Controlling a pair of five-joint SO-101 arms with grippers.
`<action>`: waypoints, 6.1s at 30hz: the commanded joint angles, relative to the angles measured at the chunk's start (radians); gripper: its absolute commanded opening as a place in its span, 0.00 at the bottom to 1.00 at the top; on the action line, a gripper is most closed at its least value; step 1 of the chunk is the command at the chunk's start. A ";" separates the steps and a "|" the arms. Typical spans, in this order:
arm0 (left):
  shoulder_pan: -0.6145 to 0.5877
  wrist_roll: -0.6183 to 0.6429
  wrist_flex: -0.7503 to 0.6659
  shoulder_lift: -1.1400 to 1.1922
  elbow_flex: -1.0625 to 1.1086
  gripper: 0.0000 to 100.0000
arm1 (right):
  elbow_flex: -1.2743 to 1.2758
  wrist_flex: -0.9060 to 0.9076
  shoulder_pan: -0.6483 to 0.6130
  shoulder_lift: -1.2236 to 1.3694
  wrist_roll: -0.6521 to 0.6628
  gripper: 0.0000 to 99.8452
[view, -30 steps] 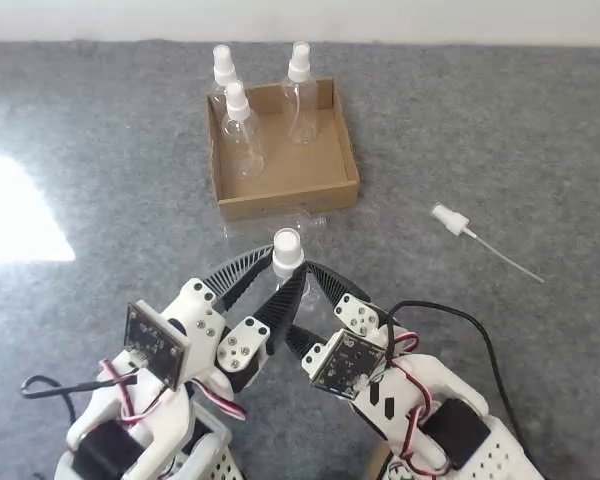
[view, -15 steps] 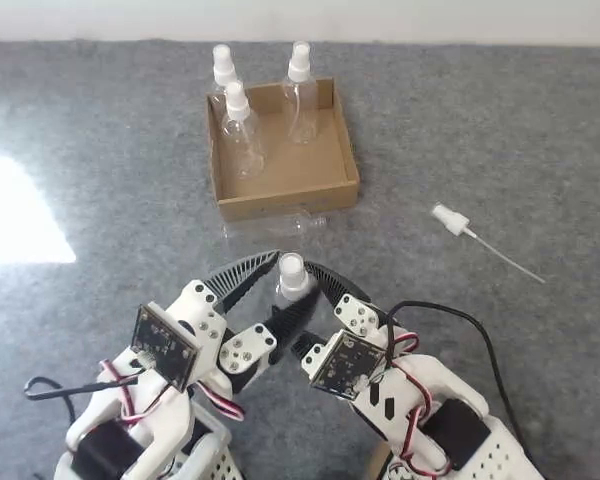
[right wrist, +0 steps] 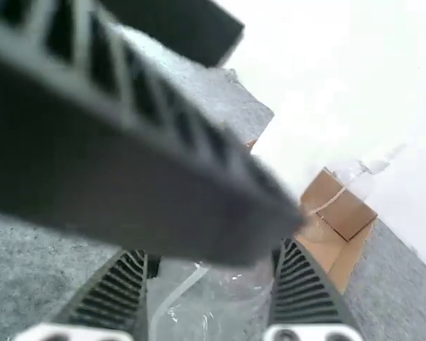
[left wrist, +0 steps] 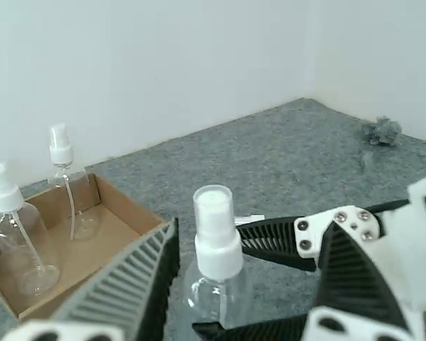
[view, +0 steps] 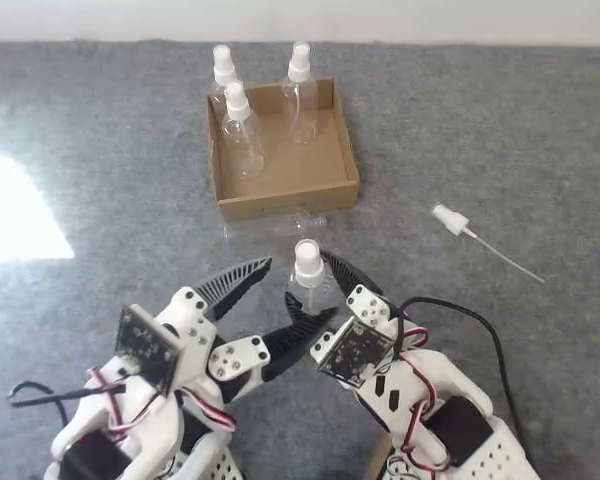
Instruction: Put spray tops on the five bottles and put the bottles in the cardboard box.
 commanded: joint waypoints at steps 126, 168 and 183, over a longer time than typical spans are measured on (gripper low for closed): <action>-0.919 0.063 -0.226 -0.014 0.427 0.29 | -1.379 -0.894 0.349 2.227 -0.129 0.06; -0.919 0.063 -0.224 -0.014 0.427 0.29 | -1.399 -0.889 0.325 2.262 -0.137 0.06; -0.919 0.063 -0.224 -0.014 0.427 0.29 | -1.366 -0.885 0.321 2.258 -0.133 0.16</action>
